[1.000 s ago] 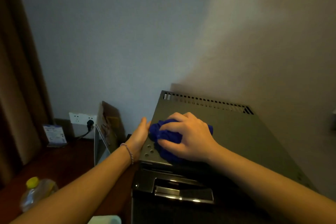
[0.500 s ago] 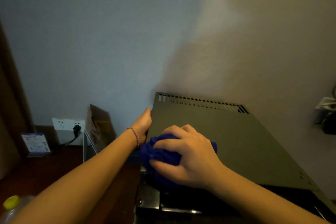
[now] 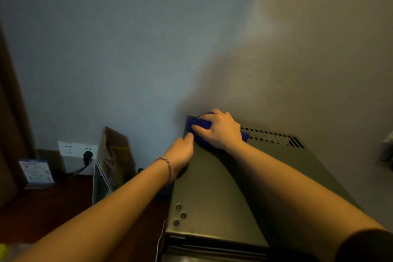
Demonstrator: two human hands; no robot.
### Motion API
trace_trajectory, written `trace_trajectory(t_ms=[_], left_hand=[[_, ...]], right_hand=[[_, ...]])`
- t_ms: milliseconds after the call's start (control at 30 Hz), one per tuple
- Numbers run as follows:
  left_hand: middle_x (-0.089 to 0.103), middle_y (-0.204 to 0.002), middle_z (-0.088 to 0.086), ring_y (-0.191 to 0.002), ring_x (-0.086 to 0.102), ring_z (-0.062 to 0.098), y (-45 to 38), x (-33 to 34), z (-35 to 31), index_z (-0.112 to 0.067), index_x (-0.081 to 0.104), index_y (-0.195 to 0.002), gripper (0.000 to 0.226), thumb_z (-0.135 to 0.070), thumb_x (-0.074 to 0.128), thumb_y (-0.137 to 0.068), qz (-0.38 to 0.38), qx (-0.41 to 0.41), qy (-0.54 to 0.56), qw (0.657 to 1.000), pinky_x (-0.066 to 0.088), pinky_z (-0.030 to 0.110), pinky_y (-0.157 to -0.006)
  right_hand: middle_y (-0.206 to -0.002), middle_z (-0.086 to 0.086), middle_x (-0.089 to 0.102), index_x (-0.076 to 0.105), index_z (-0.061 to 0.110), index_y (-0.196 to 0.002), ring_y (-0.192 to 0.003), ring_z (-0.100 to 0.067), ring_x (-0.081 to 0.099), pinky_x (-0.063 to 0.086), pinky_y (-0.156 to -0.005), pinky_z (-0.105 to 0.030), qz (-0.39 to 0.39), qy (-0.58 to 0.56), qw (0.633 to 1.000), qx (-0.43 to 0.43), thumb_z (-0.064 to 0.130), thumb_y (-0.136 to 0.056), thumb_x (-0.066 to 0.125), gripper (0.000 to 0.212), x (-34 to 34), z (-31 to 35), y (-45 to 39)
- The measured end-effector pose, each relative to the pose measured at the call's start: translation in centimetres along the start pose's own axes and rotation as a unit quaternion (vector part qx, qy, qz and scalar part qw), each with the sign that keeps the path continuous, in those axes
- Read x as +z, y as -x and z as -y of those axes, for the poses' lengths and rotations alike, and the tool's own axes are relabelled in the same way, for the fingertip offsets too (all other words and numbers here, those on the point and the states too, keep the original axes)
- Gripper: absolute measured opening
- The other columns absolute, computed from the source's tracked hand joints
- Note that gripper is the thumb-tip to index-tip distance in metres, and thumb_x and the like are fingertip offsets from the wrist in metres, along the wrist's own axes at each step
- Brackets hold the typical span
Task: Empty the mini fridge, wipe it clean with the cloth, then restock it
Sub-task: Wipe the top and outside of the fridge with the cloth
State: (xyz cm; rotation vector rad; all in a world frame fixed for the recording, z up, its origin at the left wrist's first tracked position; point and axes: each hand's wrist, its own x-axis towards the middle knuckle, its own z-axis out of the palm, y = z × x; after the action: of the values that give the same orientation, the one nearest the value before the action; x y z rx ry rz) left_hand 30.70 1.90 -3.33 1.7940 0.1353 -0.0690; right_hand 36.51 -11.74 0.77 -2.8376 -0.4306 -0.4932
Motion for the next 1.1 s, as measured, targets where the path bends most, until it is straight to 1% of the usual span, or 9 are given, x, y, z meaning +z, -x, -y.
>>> trace_trajectory(t_ms=[100, 167, 200, 333, 500, 667, 767, 933, 1100], left_hand=[[0.016, -0.162, 0.017, -0.147, 0.023, 0.035, 0.1, 0.5, 0.0, -0.003, 0.018, -0.154, 0.062, -0.038, 0.032, -0.105, 0.0, 0.067, -0.252, 0.965, 0.021, 0.044, -0.12], [-0.007, -0.166, 0.008, -0.152, 0.002, 0.036, 0.2, 0.7, 0.0, -0.01, 0.001, -0.159, 0.067, -0.042, 0.027, -0.106, 0.026, 0.074, -0.353, 0.932, 0.011, 0.045, -0.124], [-0.012, -0.166, 0.005, -0.152, -0.003, 0.035, 0.2, 0.6, -0.1, -0.012, -0.002, -0.159, 0.067, -0.043, 0.025, -0.106, 0.031, 0.074, -0.377, 0.923, 0.009, 0.045, -0.124], [-0.014, -0.166, 0.001, -0.152, -0.004, 0.033, 0.0, 0.5, -0.2, -0.015, -0.003, -0.159, 0.065, -0.045, 0.022, -0.106, 0.035, 0.069, -0.4, 0.913, 0.012, 0.047, -0.124], [-0.009, -0.166, 0.001, -0.152, 0.001, 0.034, -0.7, 0.5, 0.1, -0.015, 0.0, -0.159, 0.065, -0.045, 0.021, -0.105, 0.023, 0.075, -0.416, 0.906, 0.015, 0.05, -0.122], [-0.008, -0.167, 0.004, -0.152, -0.011, 0.029, -0.8, 0.4, 0.2, -0.013, 0.003, -0.158, 0.065, -0.045, 0.015, -0.104, 0.021, 0.083, -0.455, 0.887, 0.006, 0.053, -0.123], [-0.014, -0.166, -0.003, -0.15, -0.021, 0.028, 0.7, 0.5, -0.9, -0.016, 0.005, -0.159, 0.059, -0.04, 0.017, -0.106, 0.032, 0.08, -0.476, 0.875, 0.006, 0.055, -0.12], [-0.013, -0.166, -0.002, -0.151, -0.018, 0.026, 0.6, 0.6, -2.6, -0.015, 0.006, -0.159, 0.059, -0.038, 0.018, -0.106, 0.073, 0.089, -0.508, 0.853, 0.006, 0.056, -0.12], [-0.012, -0.166, -0.004, -0.152, -0.013, 0.025, -2.2, 2.1, -2.9, -0.02, 0.001, -0.16, 0.062, -0.047, 0.016, -0.105, 0.086, 0.068, -0.512, 0.852, 0.005, 0.058, -0.119]], right_hand=[[-0.123, 0.006, 0.057, 0.068, 0.037, -0.118, -0.112, -0.029, 0.053, 0.043, -0.078, -0.038, 0.007, 0.0, 1.0, 0.02, 0.068, -0.086, 0.051, 0.048, 0.6, -1.4, -2.8], [-0.123, 0.004, 0.056, 0.068, 0.035, -0.117, -0.11, -0.029, 0.054, 0.047, -0.081, -0.04, 0.009, 0.001, 1.0, 0.025, 0.069, -0.087, 0.049, 0.049, 0.9, -2.2, -4.1], [-0.121, 0.003, 0.056, 0.068, 0.035, -0.116, -0.109, -0.029, 0.054, 0.048, -0.081, -0.041, 0.008, 0.001, 1.0, 0.028, 0.069, -0.087, 0.048, 0.049, 1.1, -2.6, -4.6], [-0.115, 0.002, 0.057, 0.068, 0.034, -0.11, -0.103, -0.029, 0.056, 0.049, -0.081, -0.042, 0.011, 0.0, 1.0, 0.019, 0.064, -0.088, 0.049, 0.042, 1.1, -3.1, -4.7], [-0.122, 0.01, 0.058, 0.068, 0.038, -0.118, -0.105, -0.023, 0.058, 0.053, -0.083, -0.043, 0.018, -0.011, 0.999, -0.03, 0.066, -0.087, 0.054, 0.044, -0.2, -3.3, -1.4], [-0.121, 0.017, 0.057, 0.069, 0.043, -0.113, -0.105, -0.02, 0.057, 0.05, -0.078, -0.037, 0.005, -0.017, 0.997, -0.082, 0.069, -0.085, 0.054, 0.041, -2.9, -4.1, 5.2], [-0.121, 0.021, 0.055, 0.066, 0.046, -0.112, -0.105, -0.017, 0.055, 0.049, -0.081, -0.035, 0.008, -0.021, 0.995, -0.096, 0.071, -0.084, 0.052, 0.041, -5.0, -4.7, 10.4], [-0.122, 0.028, 0.051, 0.063, 0.047, -0.115, -0.107, -0.006, 0.049, 0.049, -0.086, -0.038, 0.019, -0.04, 0.991, -0.128, 0.077, -0.084, 0.046, 0.046, -7.6, -4.1, 17.5], [-0.12, 0.029, 0.053, 0.065, 0.048, -0.112, -0.107, -0.004, 0.05, 0.049, -0.084, -0.037, 0.015, -0.075, 0.984, -0.162, 0.078, -0.084, 0.053, 0.043, -7.9, -4.2, 21.3]])
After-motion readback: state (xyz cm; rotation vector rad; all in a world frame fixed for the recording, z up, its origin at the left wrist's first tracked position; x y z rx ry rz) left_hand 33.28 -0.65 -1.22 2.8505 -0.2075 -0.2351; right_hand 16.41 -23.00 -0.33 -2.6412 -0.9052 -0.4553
